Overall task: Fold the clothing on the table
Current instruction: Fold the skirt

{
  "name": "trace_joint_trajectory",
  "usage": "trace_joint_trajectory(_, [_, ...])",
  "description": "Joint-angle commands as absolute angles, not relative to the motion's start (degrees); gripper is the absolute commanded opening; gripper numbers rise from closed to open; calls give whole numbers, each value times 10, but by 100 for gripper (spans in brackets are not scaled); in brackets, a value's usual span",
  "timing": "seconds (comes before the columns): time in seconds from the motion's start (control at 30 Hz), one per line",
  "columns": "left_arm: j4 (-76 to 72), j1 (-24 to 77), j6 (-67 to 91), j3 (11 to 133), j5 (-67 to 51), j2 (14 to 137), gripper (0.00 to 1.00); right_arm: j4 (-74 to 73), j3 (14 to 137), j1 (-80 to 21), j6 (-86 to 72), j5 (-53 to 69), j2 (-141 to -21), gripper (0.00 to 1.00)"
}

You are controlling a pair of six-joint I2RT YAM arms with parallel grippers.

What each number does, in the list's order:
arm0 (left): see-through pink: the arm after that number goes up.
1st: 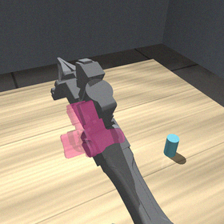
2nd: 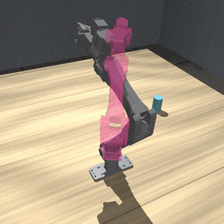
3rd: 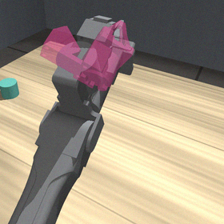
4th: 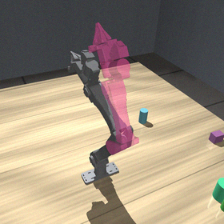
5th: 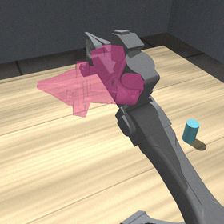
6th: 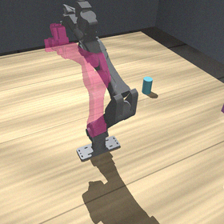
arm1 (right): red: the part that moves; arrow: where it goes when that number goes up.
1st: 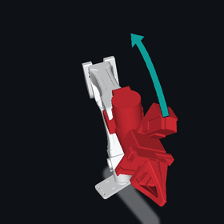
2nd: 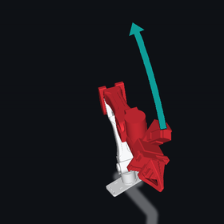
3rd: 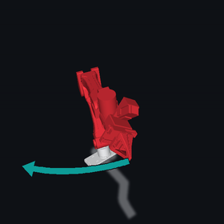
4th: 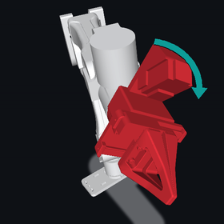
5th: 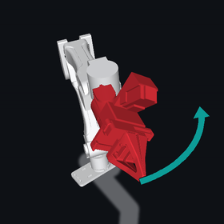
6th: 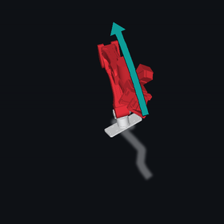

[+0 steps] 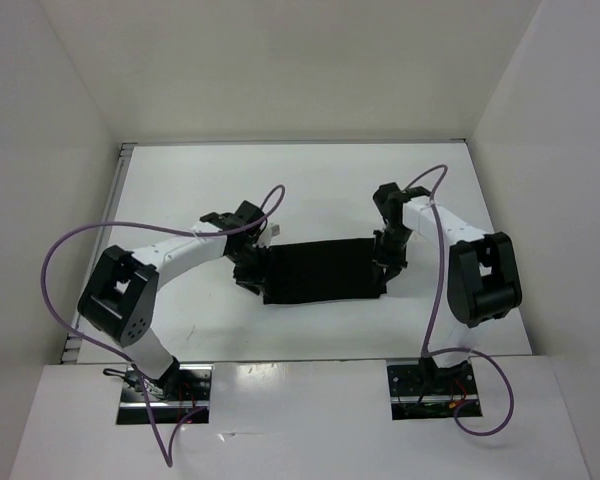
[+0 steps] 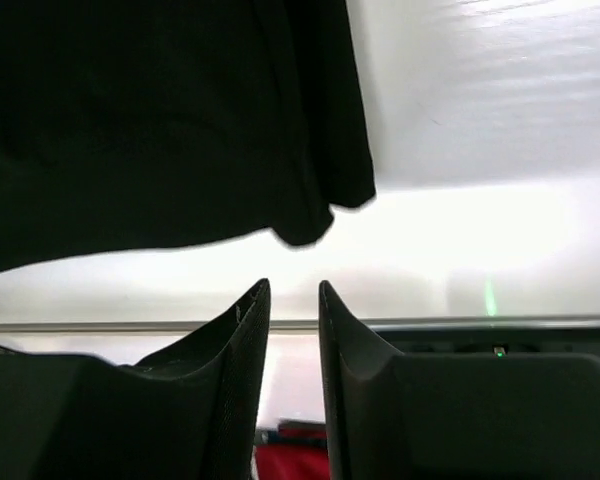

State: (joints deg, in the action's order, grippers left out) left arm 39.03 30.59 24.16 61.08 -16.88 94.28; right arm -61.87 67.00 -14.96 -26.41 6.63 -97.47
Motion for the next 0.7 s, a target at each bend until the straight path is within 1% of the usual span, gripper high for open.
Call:
trace_joint_trajectory(0.0, [424, 310, 242, 687, -162, 880, 43, -673, 750, -155, -303, 3, -909, 32])
trace_joint_trajectory(0.03, [424, 310, 242, 697, -162, 874, 43, -678, 783, -155, -303, -3, -909, 30])
trace_joint_trajectory(0.1, [413, 310, 242, 715, -155, 874, 43, -673, 804, -162, -303, -3, -924, 28])
trace_joint_trajectory(0.13, [407, 310, 236, 729, -155, 884, 42, -664, 809, -167, -303, -3, -933, 24])
trace_joint_trajectory(0.2, [387, 310, 224, 749, -155, 930, 37, -625, 804, -167, -303, -3, -968, 20])
trace_joint_trajectory(0.23, [376, 310, 224, 756, -155, 946, 34, -611, 804, -167, -303, -3, -982, 18])
trace_joint_trajectory(0.3, [338, 310, 224, 774, -155, 991, 23, -567, 804, -167, -303, -3, -1008, 17])
trace_joint_trajectory(0.37, [311, 310, 224, 786, -149, 1034, 17, -546, 804, -167, -303, 3, -1049, 15])
trace_joint_trajectory(0.4, [306, 310, 224, 799, -149, 1049, 12, -531, 804, -167, -303, 3, -1062, 13])
trace_joint_trajectory(0.47, [293, 304, 224, 804, -142, 1084, 10, -514, 809, -167, -303, 8, -1092, 12])
trace_joint_trajectory(0.5, [287, 304, 224, 804, -142, 1093, 8, -509, 809, -172, -303, 8, -1102, 11])
trace_joint_trajectory(0.67, [270, 287, 237, 781, -115, 1136, 3, -488, 815, -172, -303, 8, -1164, 11])
